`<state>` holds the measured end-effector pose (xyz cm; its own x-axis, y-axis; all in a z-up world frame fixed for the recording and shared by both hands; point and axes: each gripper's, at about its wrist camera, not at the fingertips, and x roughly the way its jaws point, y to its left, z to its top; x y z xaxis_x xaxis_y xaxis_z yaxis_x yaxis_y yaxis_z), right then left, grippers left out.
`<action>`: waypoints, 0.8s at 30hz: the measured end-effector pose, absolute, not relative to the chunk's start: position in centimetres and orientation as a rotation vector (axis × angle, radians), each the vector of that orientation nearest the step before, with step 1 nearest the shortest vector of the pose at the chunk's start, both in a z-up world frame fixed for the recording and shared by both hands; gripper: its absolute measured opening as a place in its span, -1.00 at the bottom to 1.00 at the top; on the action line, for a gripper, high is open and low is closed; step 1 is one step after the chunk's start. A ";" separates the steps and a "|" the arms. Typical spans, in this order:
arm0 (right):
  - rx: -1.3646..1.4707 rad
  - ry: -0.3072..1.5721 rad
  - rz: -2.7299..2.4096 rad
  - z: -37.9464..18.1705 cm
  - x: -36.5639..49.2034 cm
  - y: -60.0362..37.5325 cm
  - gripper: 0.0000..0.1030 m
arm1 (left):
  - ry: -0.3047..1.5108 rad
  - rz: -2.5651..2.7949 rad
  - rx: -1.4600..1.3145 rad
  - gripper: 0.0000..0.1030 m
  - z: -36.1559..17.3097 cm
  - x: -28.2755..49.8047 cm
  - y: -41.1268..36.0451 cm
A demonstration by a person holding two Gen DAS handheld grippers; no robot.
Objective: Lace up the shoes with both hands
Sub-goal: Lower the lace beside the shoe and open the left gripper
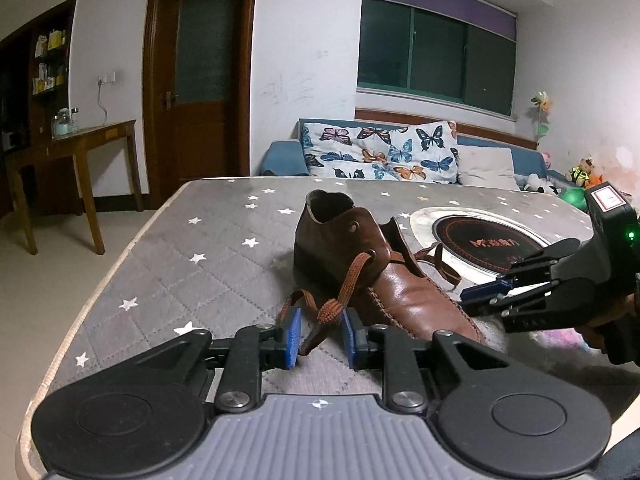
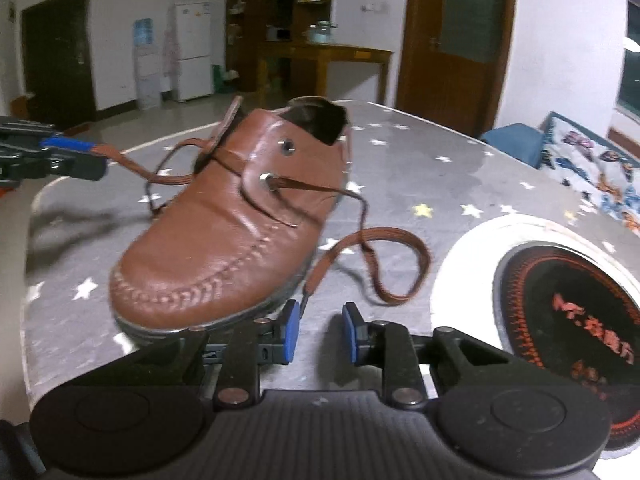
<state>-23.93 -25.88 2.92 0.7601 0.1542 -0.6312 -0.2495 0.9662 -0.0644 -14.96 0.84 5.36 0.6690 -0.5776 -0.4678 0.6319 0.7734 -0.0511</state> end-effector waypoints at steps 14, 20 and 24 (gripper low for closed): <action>-0.059 0.695 0.112 4.4 -25.0 -28.8 -0.68 | 0.508 -0.686 0.112 -0.38 4.8 -14.9 0.8; -0.080 0.688 0.194 4.0 -24.4 -27.6 -0.63 | 0.522 -0.711 0.149 -0.33 4.1 -15.2 -0.3; -0.065 0.694 0.188 3.3 -23.5 -27.4 -0.63 | 0.524 -0.692 0.195 -0.30 3.5 -15.4 -0.6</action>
